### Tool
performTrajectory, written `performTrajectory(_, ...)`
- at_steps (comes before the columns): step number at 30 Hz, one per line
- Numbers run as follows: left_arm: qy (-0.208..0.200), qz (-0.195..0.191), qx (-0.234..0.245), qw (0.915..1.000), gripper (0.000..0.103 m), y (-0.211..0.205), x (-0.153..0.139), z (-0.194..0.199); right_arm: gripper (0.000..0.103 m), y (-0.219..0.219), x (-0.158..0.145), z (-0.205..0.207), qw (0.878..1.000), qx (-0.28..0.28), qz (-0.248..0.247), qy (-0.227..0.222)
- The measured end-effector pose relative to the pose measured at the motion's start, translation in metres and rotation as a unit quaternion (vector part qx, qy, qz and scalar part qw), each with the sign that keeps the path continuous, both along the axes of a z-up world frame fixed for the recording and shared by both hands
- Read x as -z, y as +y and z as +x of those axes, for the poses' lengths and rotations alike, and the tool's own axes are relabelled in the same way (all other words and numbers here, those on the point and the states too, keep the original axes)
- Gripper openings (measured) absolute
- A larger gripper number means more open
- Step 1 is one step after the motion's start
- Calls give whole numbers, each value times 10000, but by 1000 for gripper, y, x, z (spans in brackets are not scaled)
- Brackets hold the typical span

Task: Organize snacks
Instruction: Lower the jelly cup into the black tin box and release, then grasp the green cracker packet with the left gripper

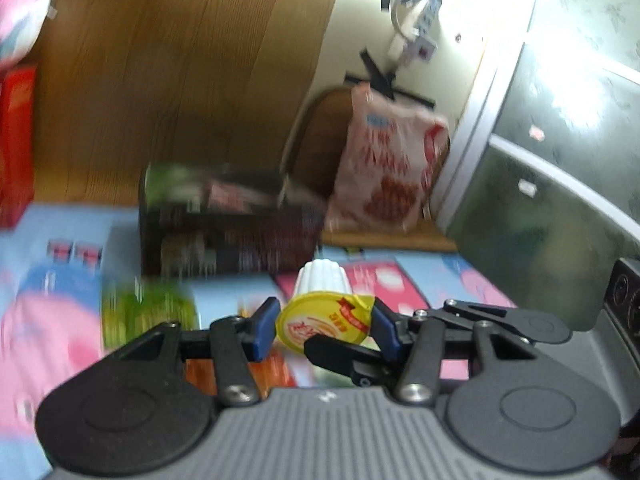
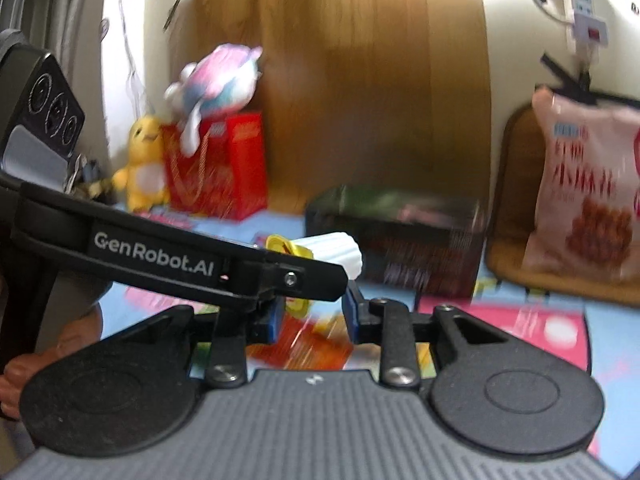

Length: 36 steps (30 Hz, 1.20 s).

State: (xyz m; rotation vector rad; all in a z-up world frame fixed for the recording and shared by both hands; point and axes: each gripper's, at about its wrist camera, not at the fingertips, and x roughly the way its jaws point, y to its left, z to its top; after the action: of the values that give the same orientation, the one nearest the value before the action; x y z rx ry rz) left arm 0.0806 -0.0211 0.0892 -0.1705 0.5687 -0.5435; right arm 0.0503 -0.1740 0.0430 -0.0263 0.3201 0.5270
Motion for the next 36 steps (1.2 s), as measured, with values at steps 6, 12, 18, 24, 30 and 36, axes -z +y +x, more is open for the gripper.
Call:
performTrajectory(6,-207,148,-298,9992,50,-13,-16,86,37,1,-18,88,9995,276,104,-67)
performTrajectory(12,-33,65,-387,9992,70,-3,-12,128,53,-5,-16,123,9971,763,63,20)
performTrajectory(18,30,-483,-654,9967,72,82,-4,73,53,-14,5,74,9955,-58,716,617)
performTrajectory(24,838,-518,-985,9902,72,127,44,25,54,27,38,33,9820,-1086,616,1419)
performTrajectory(30,1231,-640,-936,9859,69,123,66,-9,53,56,51,1,9810,-1339,59,1400)
performTrajectory(36,1176,-309,-959,9879,61,92,76,-32,39,60,53,-15,9832,-1157,8,1410)
